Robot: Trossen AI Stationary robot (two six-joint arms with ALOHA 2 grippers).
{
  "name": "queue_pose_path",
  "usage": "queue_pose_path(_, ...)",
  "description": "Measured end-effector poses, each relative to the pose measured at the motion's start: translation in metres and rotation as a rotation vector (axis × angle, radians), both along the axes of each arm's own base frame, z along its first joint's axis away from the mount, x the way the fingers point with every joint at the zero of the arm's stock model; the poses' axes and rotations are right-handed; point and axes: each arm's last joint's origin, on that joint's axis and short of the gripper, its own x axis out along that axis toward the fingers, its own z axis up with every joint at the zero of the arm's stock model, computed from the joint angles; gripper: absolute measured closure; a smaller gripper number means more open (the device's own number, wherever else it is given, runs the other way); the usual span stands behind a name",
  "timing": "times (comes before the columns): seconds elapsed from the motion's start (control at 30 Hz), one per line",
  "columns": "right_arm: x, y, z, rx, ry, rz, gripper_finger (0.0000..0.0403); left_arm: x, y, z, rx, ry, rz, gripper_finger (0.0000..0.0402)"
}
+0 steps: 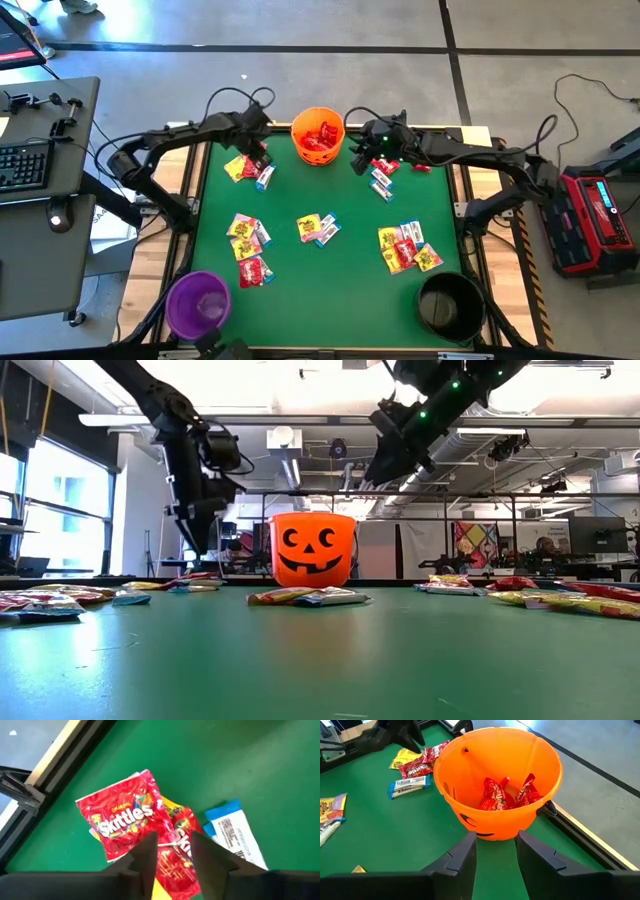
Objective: Sort candy by brand, put in halloween buckets
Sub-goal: Put the red candy into the orange bucket
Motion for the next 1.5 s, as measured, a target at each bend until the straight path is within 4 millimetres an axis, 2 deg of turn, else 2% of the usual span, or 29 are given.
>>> queue_pose_path(0.17, 0.003, -0.001, 0.004, -0.016, -0.055, -0.005, 0.0277, 0.0, 0.002, -0.011, 0.027, -0.029, 0.027, 0.0257)
queue_pose_path(0.53, 0.008, -0.003, 0.014, -0.049, -0.163, -0.012, 0.0277, 0.002, 0.003, -0.023, -0.002, -0.006, 0.039, 0.0255)
queue_pose_path(0.77, 0.008, -0.003, 0.014, -0.048, -0.163, -0.01, 0.0277, -0.004, -0.003, -0.008, 0.021, -0.013, 0.041, 0.0255)
queue_pose_path(0.9, 0.008, -0.003, 0.014, -0.047, -0.164, -0.007, 0.0277, -0.007, -0.006, 0.007, 0.027, -0.021, 0.04, 0.0255)
queue_pose_path(1.07, 0.008, -0.003, 0.014, -0.056, -0.158, 0.0, 0.0277, 0.005, -0.001, 0.034, 0.048, -0.035, 0.003, 0.0254)
queue_pose_path(1.17, 0.008, -0.003, 0.014, -0.066, -0.152, 0.007, 0.0277, 0.017, 0.007, 0.037, 0.057, -0.035, -0.019, 0.025)
queue_pose_path(1.27, 0.008, -0.003, 0.014, -0.066, -0.152, 0.006, 0.0277, 0.027, 0.016, 0.029, 0.028, 0.013, -0.01, 0.024)
queue_pose_path(1.4, 0.008, -0.003, 0.014, -0.064, -0.153, 0.008, 0.0277, 0.035, 0.026, 0.004, 0.015, 0.152, 0.001, 0.0218)
queue_pose_path(1.5, 0.008, -0.003, 0.014, -0.062, -0.154, 0.007, 0.0277, 0.039, 0.031, -0.012, -0.012, 0.182, 0.005, 0.0201)
